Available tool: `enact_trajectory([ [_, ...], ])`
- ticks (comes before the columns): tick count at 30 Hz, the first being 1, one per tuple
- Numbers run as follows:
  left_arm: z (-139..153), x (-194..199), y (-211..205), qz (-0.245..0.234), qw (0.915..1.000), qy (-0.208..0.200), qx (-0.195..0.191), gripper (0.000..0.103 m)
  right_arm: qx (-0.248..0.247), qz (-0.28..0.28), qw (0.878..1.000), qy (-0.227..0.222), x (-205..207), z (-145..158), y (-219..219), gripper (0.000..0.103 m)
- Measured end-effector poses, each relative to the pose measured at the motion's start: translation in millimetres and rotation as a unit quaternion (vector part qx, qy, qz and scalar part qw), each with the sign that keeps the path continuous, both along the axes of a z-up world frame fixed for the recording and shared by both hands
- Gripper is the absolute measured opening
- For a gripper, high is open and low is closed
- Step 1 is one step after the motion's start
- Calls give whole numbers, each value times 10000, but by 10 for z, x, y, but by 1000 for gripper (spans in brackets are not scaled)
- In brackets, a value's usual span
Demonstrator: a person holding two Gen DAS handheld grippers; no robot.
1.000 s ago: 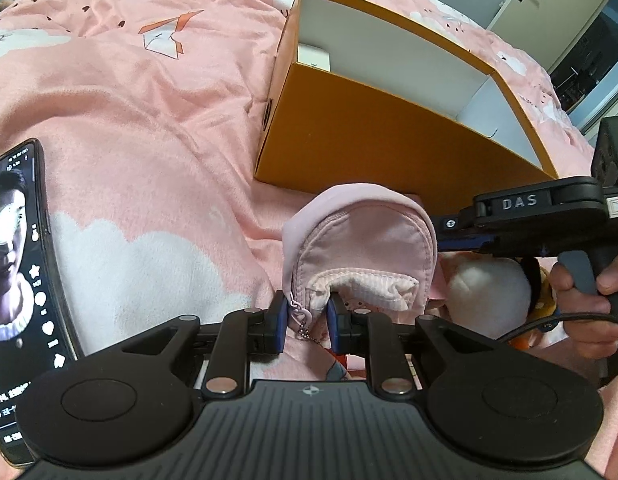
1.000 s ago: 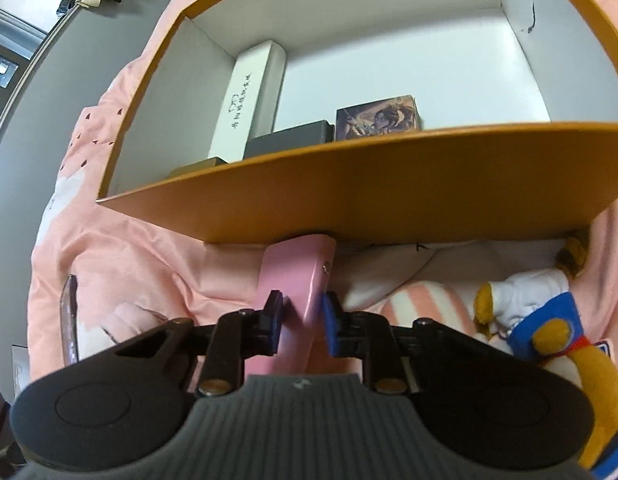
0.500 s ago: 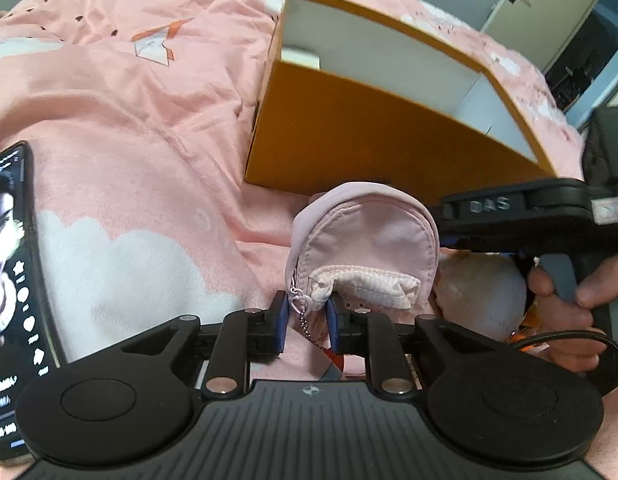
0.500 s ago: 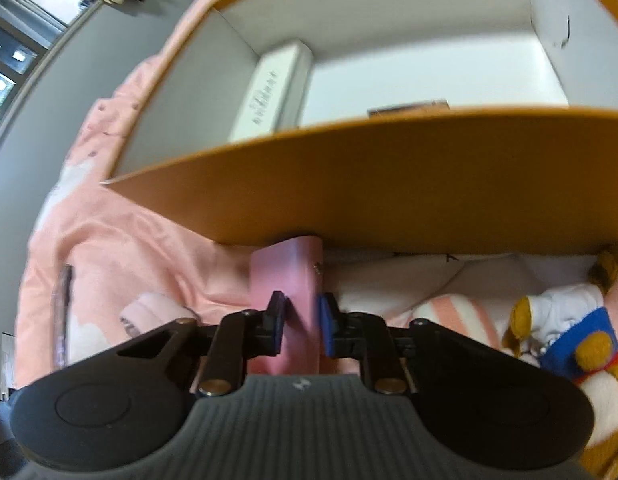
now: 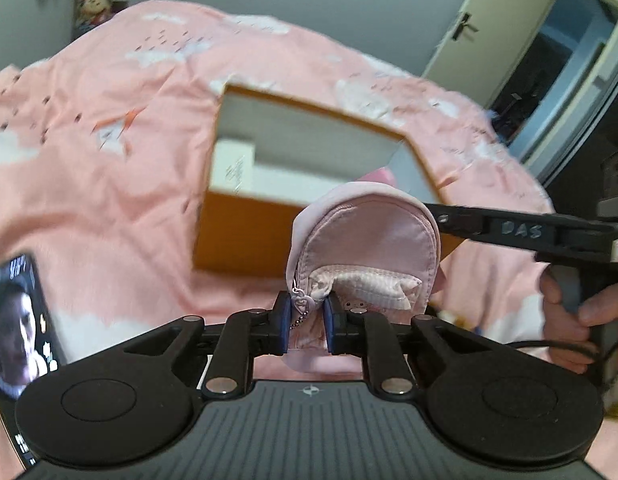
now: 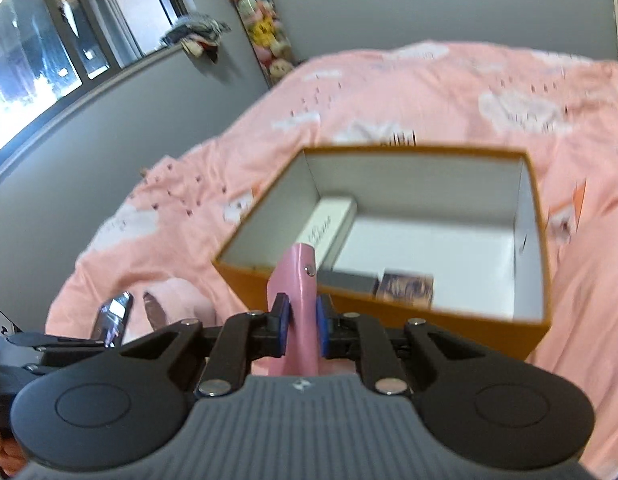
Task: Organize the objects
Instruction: 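Lift the pink pouch with the left gripper while the right gripper lifts the pink wallet, then lower the pink pouch into the orange box with the left gripper while the right gripper lowers the wallet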
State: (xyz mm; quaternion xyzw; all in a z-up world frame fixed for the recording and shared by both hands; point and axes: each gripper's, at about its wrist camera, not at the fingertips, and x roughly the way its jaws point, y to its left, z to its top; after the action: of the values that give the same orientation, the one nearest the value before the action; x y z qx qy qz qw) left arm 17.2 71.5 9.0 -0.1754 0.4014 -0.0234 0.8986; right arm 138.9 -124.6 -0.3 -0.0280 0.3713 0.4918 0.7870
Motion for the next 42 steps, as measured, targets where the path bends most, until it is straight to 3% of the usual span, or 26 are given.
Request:
enact_trajectory([
  [6,391,174,100,-212,9992,-307,129,18,190,-143,9994,-237,208,302,-10,14],
  [11,626,469,275,-94,9986,-432,305,18,350,-337,9985,-234,495,438,75,14],
  [16,675,982,477,-60,9995,-159,268,18,517,-683,9963,-9,880,425,208,14],
  [20,527,1431,560,-162,9992,309,213,18,410,-976,9941,248,1200,211,415,14],
  [25,283,1859,574,-308,9949,856,443,18,166,-1171,9880,998,1553,-274,692,14],
  [33,83,2195,590,-518,9882,1262,695,18,85,-1149,9735,1975,1840,-853,1085,13],
  [37,15,2288,580,-611,9855,1397,744,18,-72,-1024,9697,2215,1909,-992,1161,13],
  [40,-25,2355,573,-666,9840,1474,743,18,-419,-922,9716,2140,1940,-1029,1206,11],
  [42,-55,2396,559,-715,9831,1522,727,18,-709,-862,9726,2040,1954,-1081,1254,3],
])
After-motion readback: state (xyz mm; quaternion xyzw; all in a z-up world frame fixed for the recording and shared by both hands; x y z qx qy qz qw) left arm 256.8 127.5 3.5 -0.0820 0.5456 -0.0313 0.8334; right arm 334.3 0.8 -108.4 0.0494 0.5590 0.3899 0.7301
